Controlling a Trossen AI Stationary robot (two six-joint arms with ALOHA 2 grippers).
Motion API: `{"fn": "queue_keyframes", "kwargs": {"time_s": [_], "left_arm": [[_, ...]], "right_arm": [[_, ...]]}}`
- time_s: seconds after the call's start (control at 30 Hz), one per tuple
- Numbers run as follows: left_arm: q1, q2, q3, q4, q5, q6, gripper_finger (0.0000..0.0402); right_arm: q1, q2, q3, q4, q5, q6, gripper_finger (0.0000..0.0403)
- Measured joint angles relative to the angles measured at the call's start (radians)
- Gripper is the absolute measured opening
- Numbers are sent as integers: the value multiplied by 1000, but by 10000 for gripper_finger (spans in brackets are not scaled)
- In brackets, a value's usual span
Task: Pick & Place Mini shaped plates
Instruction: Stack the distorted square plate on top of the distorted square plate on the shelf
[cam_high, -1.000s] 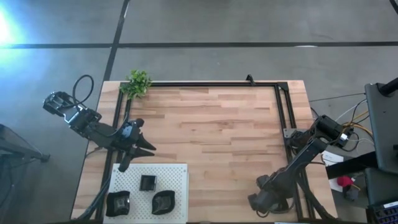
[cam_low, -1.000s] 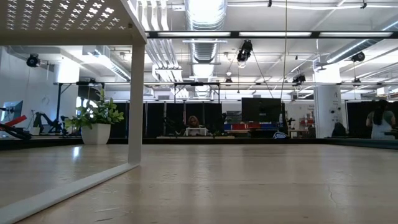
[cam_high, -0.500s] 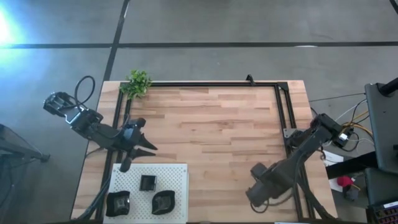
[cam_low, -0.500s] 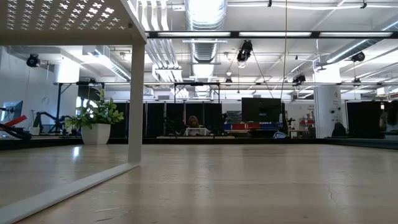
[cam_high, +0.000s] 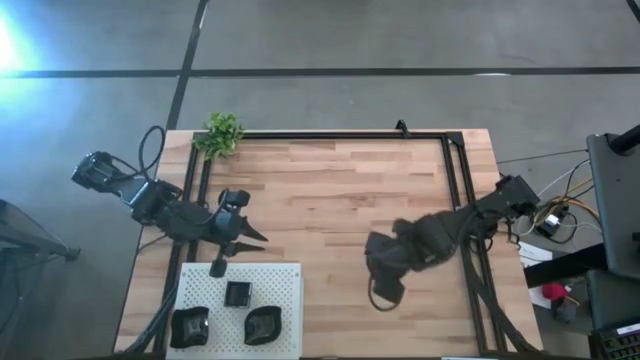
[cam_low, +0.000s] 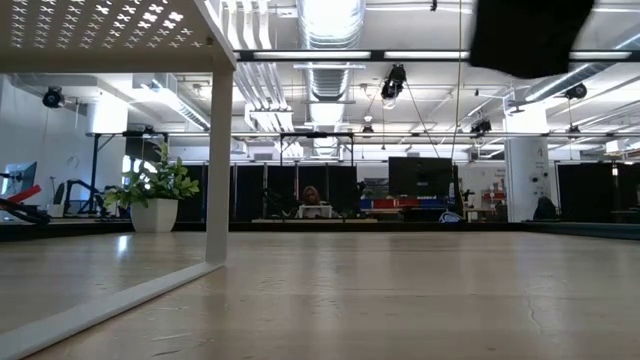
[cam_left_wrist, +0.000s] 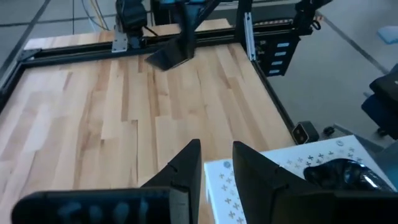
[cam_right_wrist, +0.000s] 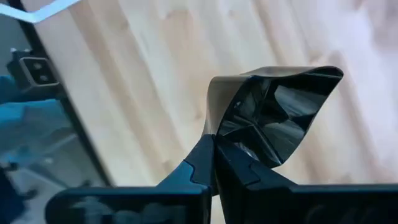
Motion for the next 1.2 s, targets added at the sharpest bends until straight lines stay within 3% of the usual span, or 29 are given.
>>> {"fn": "queue_keyframes", "kwargs": {"time_s": [0.17,0.37,0.57,0.87,1.2], "left_arm": [[53,40,0,43,33,62,85],[139,98,0,66,57,105,85],[239,139,6,180,201,186,85],[293,268,6,312,293,269,85],[293,309,64,339,301,318,85]], "right_arm": [[-71,0,16,80,67,-254,8],[-121,0,30,235,73,-564,8],[-132,0,31,295,77,-814,8],[-138,0,30,402,92,-1003,8],[-138,0,23,407,87,-1039,8]]}}
